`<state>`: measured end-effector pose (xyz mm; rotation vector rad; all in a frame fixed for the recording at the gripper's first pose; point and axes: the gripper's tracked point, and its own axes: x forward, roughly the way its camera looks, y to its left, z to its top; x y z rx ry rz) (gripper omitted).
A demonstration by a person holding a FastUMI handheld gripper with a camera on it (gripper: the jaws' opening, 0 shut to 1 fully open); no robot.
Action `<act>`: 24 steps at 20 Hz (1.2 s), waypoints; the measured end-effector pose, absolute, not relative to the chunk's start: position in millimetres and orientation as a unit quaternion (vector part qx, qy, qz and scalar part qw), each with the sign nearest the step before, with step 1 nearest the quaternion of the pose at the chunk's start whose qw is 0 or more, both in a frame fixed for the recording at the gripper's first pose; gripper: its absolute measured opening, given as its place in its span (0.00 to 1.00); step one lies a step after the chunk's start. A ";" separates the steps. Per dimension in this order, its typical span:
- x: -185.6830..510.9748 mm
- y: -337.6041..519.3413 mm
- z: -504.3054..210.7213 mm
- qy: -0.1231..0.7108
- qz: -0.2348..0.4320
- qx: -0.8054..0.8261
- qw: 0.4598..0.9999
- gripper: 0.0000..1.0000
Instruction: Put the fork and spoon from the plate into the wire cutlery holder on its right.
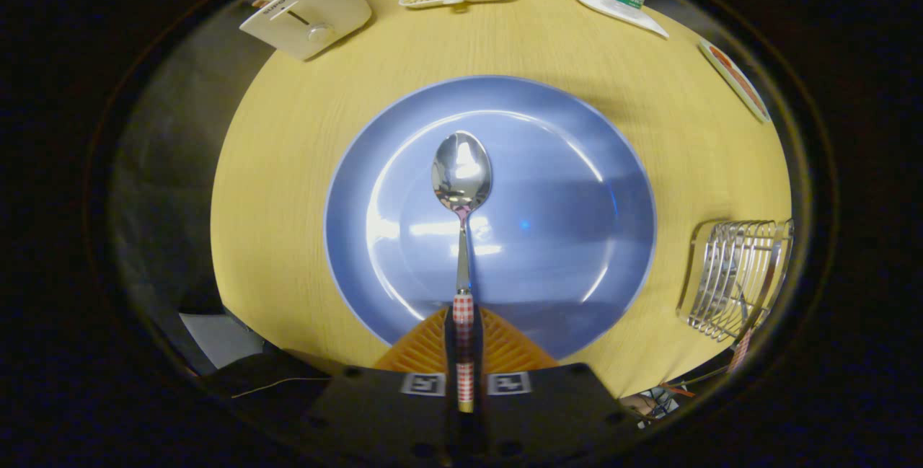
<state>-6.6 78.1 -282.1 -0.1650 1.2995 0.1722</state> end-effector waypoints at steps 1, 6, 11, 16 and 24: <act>-5.0 77.5 -285.3 0.602 0.082 -0.071 0.791 0.08; -13.3 78.9 -261.8 0.596 0.093 -0.033 0.797 0.05; -36.9 61.2 -220.0 0.592 0.113 -0.024 0.798 0.05; -48.8 25.7 -164.7 0.579 0.101 0.010 0.809 0.05; -47.5 -91.7 -123.6 0.617 0.015 -0.047 0.786 0.05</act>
